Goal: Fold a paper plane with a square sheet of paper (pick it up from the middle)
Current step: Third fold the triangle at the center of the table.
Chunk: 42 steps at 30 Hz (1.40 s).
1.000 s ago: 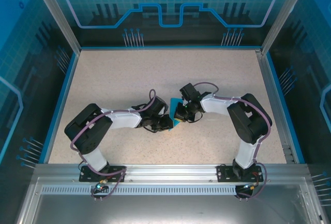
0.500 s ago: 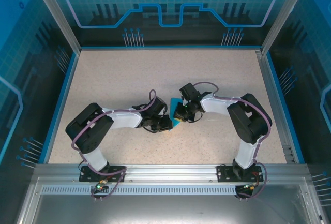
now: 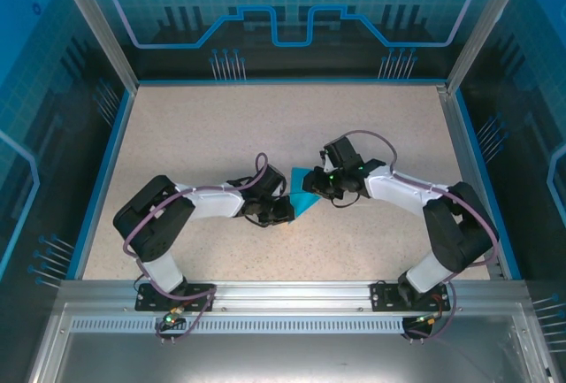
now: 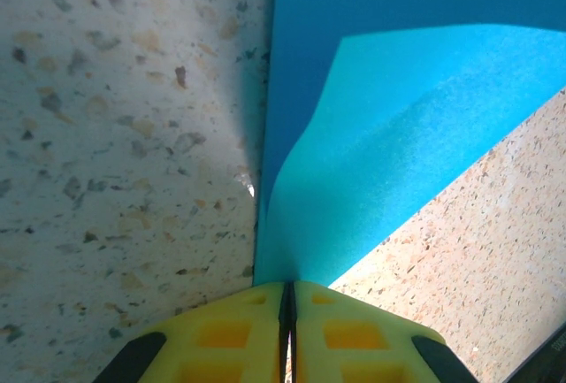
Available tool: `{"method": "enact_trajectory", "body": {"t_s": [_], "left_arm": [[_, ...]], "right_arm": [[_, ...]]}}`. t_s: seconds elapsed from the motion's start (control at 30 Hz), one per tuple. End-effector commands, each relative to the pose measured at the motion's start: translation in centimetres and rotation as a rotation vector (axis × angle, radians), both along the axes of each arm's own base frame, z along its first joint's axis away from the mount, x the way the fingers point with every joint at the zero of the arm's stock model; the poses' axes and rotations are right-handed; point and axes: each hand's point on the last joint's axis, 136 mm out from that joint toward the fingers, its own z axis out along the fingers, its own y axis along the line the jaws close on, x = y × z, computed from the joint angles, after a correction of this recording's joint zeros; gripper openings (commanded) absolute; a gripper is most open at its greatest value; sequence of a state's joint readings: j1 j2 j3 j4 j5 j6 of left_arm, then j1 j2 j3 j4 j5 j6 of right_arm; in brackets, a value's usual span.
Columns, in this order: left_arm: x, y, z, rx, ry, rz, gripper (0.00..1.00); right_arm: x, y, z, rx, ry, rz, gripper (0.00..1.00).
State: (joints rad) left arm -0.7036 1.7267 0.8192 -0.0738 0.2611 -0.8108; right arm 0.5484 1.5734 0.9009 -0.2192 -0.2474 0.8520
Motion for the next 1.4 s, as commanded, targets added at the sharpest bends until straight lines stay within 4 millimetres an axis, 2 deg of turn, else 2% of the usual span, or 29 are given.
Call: {"method": "enact_trajectory", "body": {"t_s": [0.0, 0.2, 0.37, 0.6, 1.37], "left_arm": [[-1.3, 1.9, -2.5, 0.120, 0.065, 0.014, 0.12], [-1.2, 1.8, -2.4, 0.118, 0.066, 0.014, 0.12], [-1.3, 1.9, -2.4, 0.123, 0.071, 0.014, 0.11], [-1.4, 2.2, -2.6, 0.141, 0.082, 0.025, 0.12], [-1.6, 2.5, -2.8, 0.159, 0.100, 0.028, 0.11]], "right_arm": [[-1.1, 0.5, -1.2, 0.018, -0.001, 0.067, 0.26], [-2.2, 2.0, -2.9, -0.005, 0.050, 0.108, 0.17], [-2.5, 2.5, -4.0, 0.000, 0.075, 0.115, 0.15], [-2.6, 1.9, -5.4, -0.027, 0.090, 0.105, 0.15], [-1.2, 0.5, -6.9, -0.054, 0.075, 0.091, 0.15]]}}
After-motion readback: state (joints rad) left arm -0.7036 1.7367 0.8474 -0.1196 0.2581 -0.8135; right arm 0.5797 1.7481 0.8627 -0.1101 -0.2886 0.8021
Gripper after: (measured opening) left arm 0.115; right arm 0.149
